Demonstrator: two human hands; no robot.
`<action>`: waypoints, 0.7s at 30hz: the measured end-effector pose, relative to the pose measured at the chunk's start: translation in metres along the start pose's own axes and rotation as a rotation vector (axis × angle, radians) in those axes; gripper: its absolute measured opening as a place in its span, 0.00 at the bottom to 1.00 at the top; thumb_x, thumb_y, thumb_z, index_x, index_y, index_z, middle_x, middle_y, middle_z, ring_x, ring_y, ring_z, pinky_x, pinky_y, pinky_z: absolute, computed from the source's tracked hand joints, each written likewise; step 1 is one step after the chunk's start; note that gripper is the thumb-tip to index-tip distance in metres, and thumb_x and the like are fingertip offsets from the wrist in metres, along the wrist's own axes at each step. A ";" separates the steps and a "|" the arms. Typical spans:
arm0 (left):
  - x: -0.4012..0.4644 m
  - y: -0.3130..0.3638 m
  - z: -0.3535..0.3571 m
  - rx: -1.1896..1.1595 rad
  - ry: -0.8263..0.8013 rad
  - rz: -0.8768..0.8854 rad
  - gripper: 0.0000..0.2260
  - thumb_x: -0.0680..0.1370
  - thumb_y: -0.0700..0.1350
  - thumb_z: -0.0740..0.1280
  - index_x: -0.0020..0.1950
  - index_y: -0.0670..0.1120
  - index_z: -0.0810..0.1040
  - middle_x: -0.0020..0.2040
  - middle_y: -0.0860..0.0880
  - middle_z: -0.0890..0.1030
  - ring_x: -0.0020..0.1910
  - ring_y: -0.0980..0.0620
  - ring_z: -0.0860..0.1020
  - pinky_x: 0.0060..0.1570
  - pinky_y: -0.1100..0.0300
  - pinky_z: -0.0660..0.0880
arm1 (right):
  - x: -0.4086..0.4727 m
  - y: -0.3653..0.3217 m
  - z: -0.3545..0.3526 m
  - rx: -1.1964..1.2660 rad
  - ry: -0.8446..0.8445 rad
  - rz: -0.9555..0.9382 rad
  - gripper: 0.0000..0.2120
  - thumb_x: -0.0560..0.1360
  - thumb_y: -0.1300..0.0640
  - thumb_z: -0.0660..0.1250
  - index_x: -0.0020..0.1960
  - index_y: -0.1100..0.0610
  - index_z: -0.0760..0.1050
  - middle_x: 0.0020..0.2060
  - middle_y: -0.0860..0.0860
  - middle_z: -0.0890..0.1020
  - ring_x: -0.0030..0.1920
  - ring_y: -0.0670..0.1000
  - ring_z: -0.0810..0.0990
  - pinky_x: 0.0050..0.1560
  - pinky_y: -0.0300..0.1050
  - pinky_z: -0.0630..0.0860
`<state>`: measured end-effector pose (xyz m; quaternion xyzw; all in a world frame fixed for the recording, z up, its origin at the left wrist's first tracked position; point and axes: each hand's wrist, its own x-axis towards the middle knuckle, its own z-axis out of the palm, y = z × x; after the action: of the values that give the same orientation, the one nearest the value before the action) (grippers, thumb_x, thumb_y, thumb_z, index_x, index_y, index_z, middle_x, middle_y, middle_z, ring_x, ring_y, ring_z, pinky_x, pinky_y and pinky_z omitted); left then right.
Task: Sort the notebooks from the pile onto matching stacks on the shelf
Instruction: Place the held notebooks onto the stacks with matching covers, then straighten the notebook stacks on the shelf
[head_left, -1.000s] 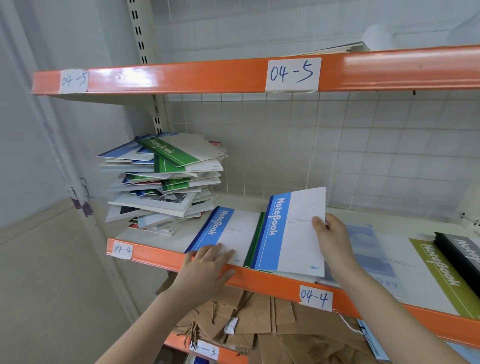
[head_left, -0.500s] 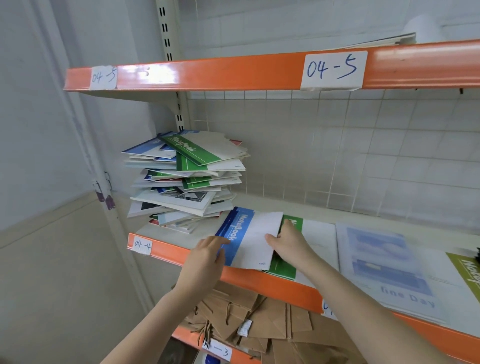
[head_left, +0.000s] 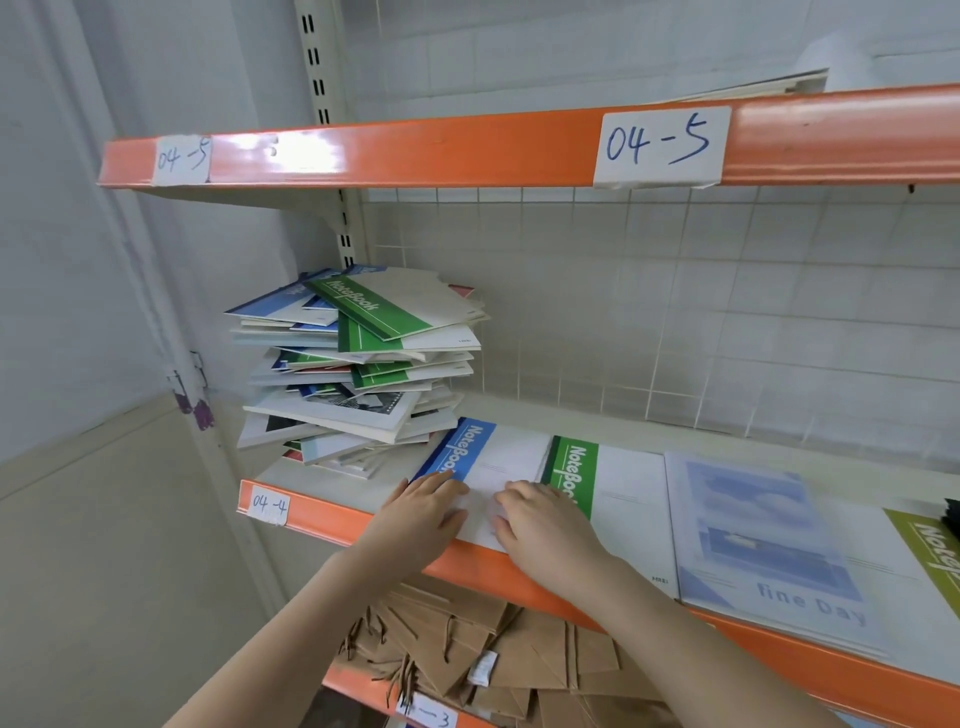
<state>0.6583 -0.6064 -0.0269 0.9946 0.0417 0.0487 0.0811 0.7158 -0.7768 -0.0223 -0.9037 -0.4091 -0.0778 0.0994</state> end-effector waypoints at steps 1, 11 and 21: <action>0.000 0.000 0.001 0.001 0.004 0.013 0.18 0.83 0.51 0.54 0.73 0.52 0.64 0.76 0.52 0.61 0.75 0.54 0.57 0.74 0.56 0.51 | -0.002 -0.001 -0.002 -0.005 0.017 -0.002 0.18 0.81 0.51 0.51 0.65 0.57 0.71 0.61 0.52 0.74 0.62 0.53 0.72 0.63 0.47 0.66; -0.011 0.004 0.002 -0.027 0.079 0.069 0.18 0.82 0.50 0.55 0.72 0.52 0.66 0.76 0.53 0.61 0.75 0.55 0.57 0.72 0.61 0.51 | -0.010 -0.003 -0.002 0.045 0.064 0.002 0.15 0.81 0.54 0.52 0.58 0.59 0.74 0.55 0.53 0.75 0.56 0.51 0.73 0.57 0.44 0.71; -0.027 0.015 -0.037 -0.190 0.461 0.173 0.22 0.78 0.57 0.51 0.56 0.48 0.80 0.53 0.52 0.82 0.51 0.50 0.81 0.44 0.56 0.78 | 0.024 -0.002 -0.058 0.500 0.400 0.183 0.13 0.81 0.59 0.56 0.62 0.58 0.73 0.54 0.51 0.78 0.50 0.48 0.75 0.48 0.39 0.71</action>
<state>0.6287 -0.6181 0.0094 0.9451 -0.0309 0.2845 0.1580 0.7264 -0.7725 0.0391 -0.8512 -0.3050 -0.1414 0.4031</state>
